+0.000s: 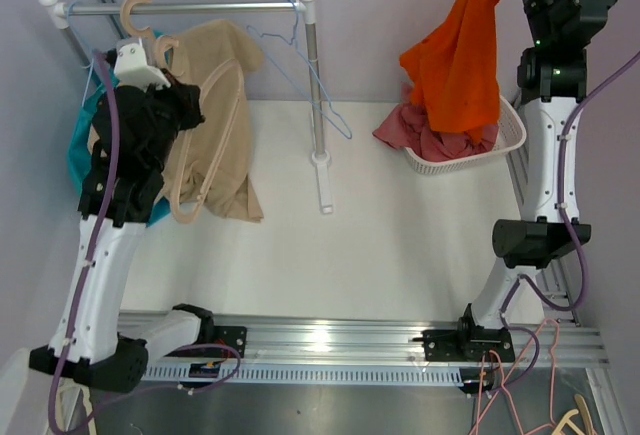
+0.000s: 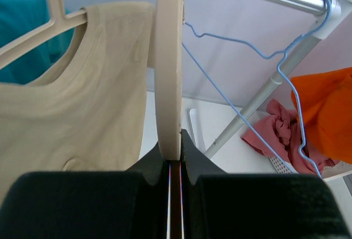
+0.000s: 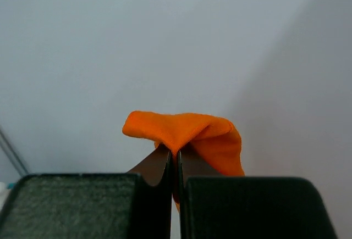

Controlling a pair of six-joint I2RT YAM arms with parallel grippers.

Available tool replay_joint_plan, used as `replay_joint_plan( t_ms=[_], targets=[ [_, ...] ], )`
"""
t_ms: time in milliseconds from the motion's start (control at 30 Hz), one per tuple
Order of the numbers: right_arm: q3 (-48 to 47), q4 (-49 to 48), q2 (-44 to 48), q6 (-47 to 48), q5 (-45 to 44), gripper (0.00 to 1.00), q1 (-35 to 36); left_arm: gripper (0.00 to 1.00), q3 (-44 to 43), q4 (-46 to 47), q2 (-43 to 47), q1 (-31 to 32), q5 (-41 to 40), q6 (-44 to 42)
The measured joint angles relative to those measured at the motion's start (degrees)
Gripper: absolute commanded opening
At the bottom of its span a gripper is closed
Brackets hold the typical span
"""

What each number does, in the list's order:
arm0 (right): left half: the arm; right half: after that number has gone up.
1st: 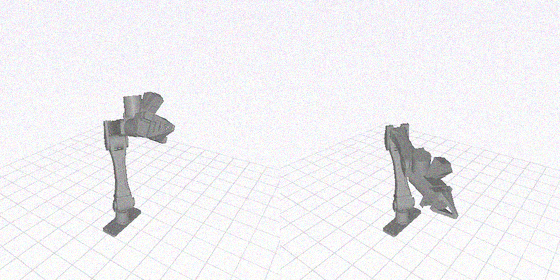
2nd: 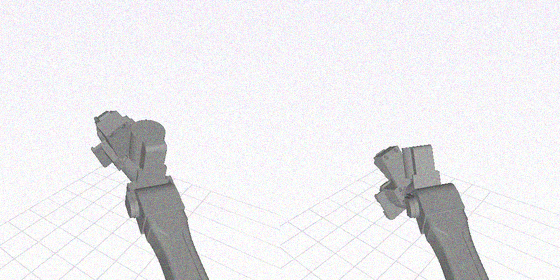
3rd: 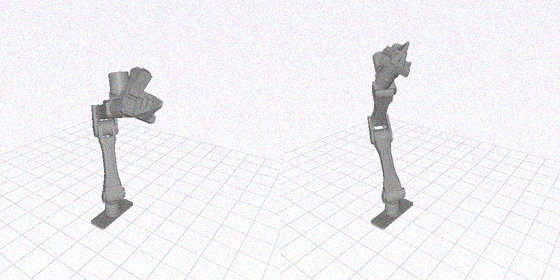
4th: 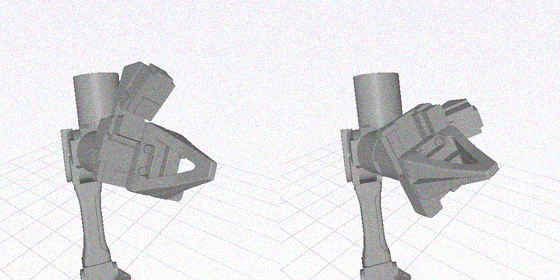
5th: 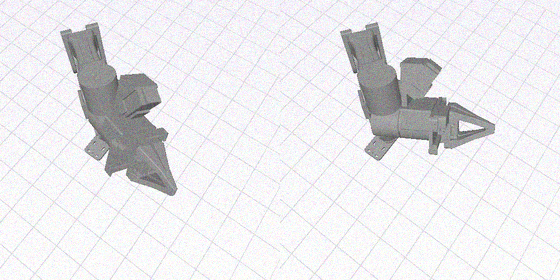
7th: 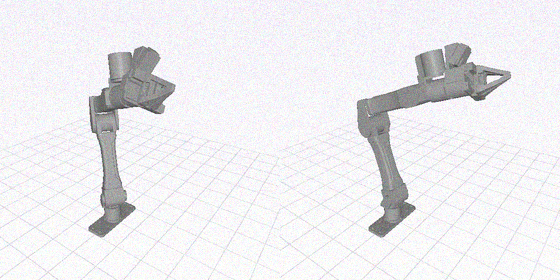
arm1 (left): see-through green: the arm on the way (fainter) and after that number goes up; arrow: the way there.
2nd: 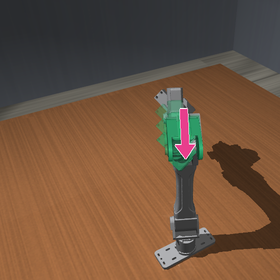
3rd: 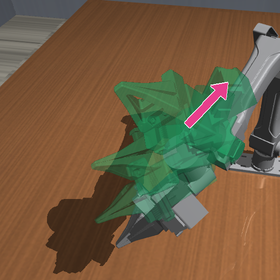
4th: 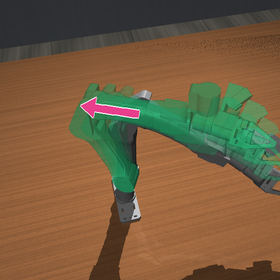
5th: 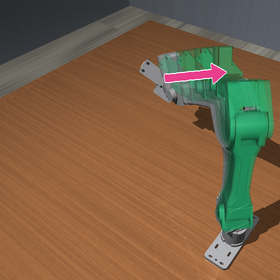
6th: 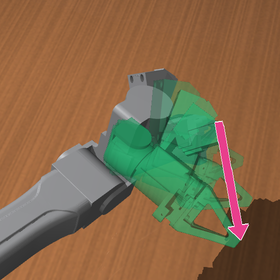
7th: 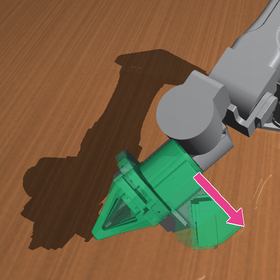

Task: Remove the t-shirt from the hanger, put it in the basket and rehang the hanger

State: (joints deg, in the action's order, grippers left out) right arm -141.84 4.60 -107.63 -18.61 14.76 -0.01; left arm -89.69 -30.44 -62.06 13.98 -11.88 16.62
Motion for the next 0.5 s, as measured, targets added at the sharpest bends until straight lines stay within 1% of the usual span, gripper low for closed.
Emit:
replay_joint_plan(
  t_ms=[133, 200, 367, 467, 500],
  targets=[
    [13.2, -3.15, 3.65, -2.36, -0.83, 0.0, -4.26, 0.01, -4.2, 2.05, -6.64, -1.9, 3.96, -0.63],
    [18.08, -1.07, 4.74, -2.43, -2.08, 0.0, -4.87, 0.01, -5.88, 2.56, -9.79, -2.4, 5.75, -0.61],
    [20.02, 10.56, 4.0, -2.6, -4.22, 0.0, -5.75, 0.01, -7.37, 3.48, -15.96, -2.58, 9.51, -0.63],
    [17.2, 18.93, 0.39, -2.8, -6.86, 0.0, -6.19, 0.01, -10.67, 3.76, -20.39, -2.6, 10.67, -1.25],
    [14.73, 22.95, -1.92, -2.75, -8.37, 0.18, -6.29, 0.01, -11.45, 3.91, -21.4, -2.6, 10.86, -1.49]
  ],
)
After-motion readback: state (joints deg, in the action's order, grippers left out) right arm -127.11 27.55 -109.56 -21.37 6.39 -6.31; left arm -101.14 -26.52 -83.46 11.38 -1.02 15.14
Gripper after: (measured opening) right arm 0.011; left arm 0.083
